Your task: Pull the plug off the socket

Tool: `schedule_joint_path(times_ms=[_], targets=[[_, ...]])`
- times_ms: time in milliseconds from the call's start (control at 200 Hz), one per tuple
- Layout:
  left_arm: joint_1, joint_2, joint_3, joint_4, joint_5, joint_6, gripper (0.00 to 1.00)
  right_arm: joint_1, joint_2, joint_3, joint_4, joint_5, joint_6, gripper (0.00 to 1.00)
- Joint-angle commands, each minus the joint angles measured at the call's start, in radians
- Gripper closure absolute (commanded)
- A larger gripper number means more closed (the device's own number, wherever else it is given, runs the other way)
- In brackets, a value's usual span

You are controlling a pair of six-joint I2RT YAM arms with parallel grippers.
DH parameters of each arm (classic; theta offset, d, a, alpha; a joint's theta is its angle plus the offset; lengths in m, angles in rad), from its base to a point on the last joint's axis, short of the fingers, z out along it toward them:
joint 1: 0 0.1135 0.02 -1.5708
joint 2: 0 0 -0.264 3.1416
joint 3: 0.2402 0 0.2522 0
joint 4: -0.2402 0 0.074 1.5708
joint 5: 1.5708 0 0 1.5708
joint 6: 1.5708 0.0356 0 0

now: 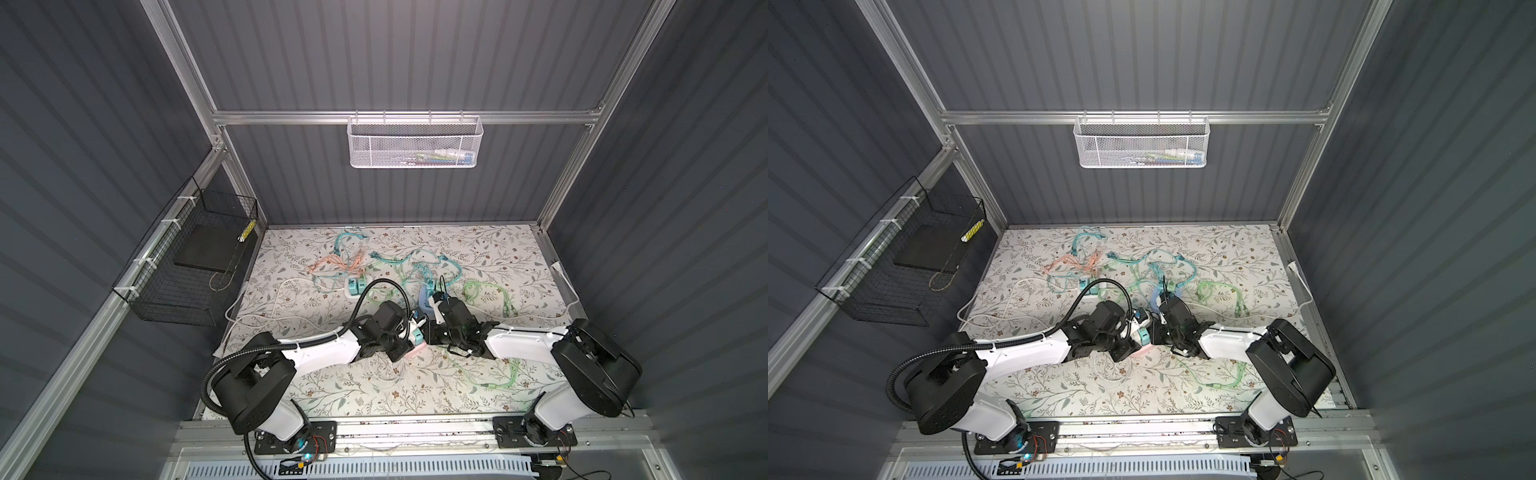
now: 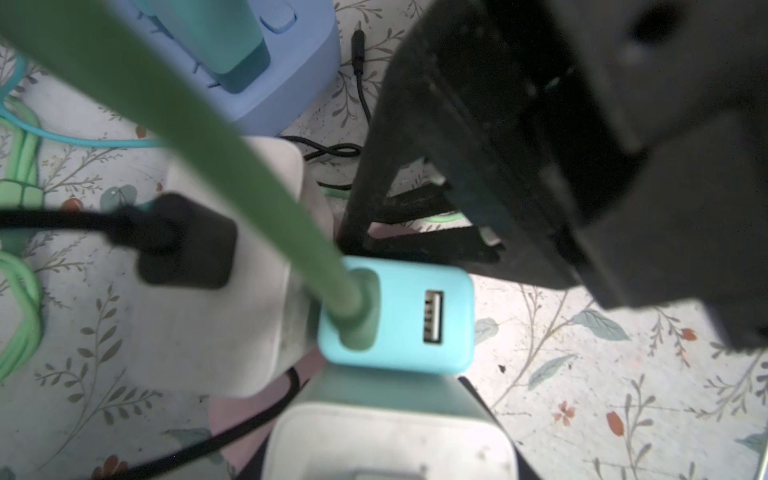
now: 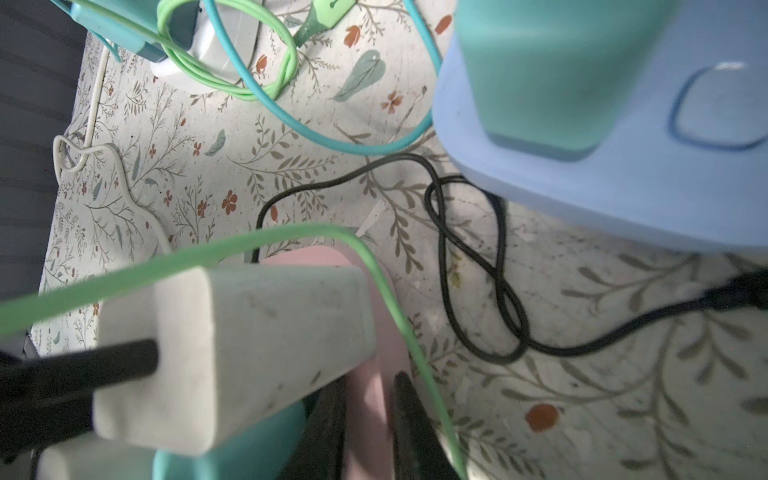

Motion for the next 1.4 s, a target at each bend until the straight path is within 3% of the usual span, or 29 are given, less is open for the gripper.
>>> schedule_joint_path(times_ms=[0,135,290,550,876,1396], targets=[[-0.023,-0.060,0.034,0.074,-0.012,0.040,1.00,0.036,0.093,-0.069,-0.242,-0.023,-0.006,0.79],[-0.022,-0.109,0.024,0.077,-0.013,0.025,1.00,0.037,0.096,-0.069,-0.246,-0.022,-0.009,0.79],[0.017,-0.117,-0.005,0.122,0.151,-0.046,1.00,0.036,0.101,-0.064,-0.251,-0.020,-0.009,0.80],[0.058,-0.075,-0.014,0.122,0.253,-0.086,1.00,0.036,0.090,-0.070,-0.266,-0.004,-0.014,0.80],[0.058,-0.148,-0.044,0.003,0.129,-0.036,1.00,0.036,0.073,-0.073,-0.232,-0.006,0.005,0.79],[0.057,-0.289,-0.212,0.117,-0.068,-0.257,0.97,0.032,0.038,-0.057,-0.202,-0.003,0.035,0.71]])
